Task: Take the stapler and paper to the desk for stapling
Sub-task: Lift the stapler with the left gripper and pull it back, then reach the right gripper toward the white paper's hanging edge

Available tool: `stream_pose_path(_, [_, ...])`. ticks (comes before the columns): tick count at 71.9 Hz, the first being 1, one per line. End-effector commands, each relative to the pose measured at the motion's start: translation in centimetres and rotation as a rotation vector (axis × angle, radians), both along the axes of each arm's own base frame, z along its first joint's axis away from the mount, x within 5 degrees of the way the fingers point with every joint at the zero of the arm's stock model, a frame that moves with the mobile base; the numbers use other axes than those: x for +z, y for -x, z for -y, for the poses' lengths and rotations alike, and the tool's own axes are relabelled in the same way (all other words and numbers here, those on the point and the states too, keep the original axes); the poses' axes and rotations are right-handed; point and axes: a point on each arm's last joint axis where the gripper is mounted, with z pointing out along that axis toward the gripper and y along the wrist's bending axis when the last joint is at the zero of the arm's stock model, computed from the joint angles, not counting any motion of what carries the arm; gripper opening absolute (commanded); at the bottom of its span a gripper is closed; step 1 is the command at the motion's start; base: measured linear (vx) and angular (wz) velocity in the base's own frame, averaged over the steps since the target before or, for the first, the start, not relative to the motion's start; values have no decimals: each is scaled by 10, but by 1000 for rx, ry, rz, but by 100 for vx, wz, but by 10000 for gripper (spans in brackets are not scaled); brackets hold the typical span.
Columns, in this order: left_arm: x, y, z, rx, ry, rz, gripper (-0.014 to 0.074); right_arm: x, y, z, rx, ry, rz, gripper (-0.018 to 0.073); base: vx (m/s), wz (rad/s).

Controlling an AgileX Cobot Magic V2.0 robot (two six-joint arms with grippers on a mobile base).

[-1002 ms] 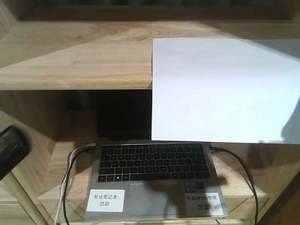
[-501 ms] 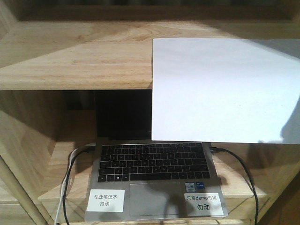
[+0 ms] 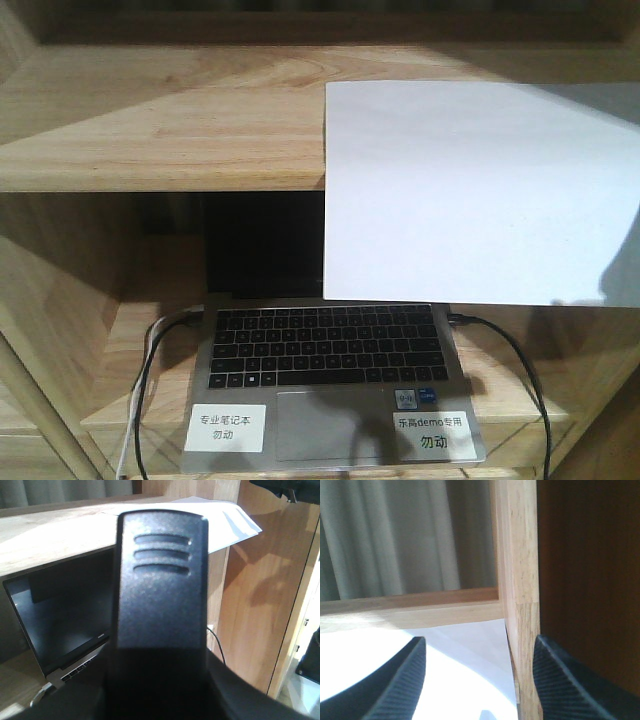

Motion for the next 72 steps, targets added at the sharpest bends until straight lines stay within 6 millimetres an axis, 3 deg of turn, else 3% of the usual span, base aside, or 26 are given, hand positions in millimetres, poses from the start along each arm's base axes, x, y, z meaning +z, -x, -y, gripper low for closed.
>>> stream_pose_path(1, [17,0,0,-6,99,71,-7,16,0,0,-5,16,91,435,0,0])
stream_pose_path(72, [17,0,0,-6,99,71,-7,16,0,0,-5,16,92,435,0,0])
